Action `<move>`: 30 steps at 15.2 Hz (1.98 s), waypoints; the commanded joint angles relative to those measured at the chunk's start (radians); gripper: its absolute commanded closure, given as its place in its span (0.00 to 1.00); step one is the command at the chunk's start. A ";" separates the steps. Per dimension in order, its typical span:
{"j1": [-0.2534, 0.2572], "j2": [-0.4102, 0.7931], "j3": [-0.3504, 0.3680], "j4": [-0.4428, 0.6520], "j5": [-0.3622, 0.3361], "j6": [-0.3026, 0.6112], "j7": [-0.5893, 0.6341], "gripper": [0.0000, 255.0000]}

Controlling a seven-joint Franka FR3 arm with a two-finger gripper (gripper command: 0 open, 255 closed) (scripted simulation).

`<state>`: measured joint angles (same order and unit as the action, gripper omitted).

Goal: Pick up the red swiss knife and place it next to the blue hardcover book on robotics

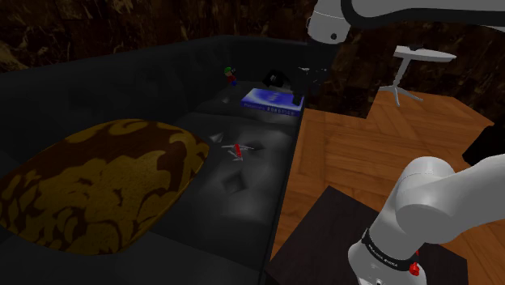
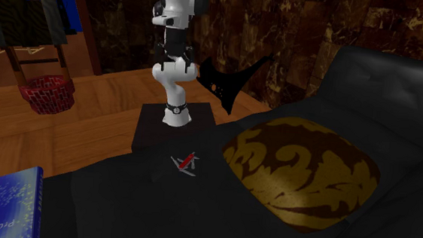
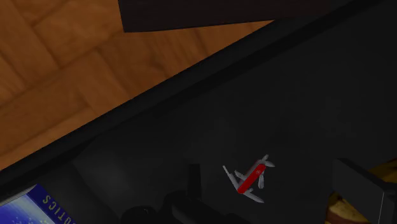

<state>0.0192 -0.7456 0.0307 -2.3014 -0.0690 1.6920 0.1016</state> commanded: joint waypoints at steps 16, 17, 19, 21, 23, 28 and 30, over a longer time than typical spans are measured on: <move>-0.040 0.400 0.095 -0.082 0.044 0.483 0.291 0.00; -0.043 0.436 0.101 -0.075 0.042 0.512 0.311 0.00; -0.049 0.508 0.111 -0.057 0.037 0.567 0.351 0.00; -0.055 0.583 0.120 -0.034 0.028 0.619 0.392 0.00; -0.059 0.659 0.126 -0.005 0.017 0.666 0.434 0.00; -0.060 0.767 0.127 0.030 -0.006 0.740 0.487 0.00; -0.061 0.788 0.127 0.025 -0.013 0.765 0.492 0.00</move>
<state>-0.0403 0.0339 0.1585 -2.2721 -0.0796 2.4438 0.5927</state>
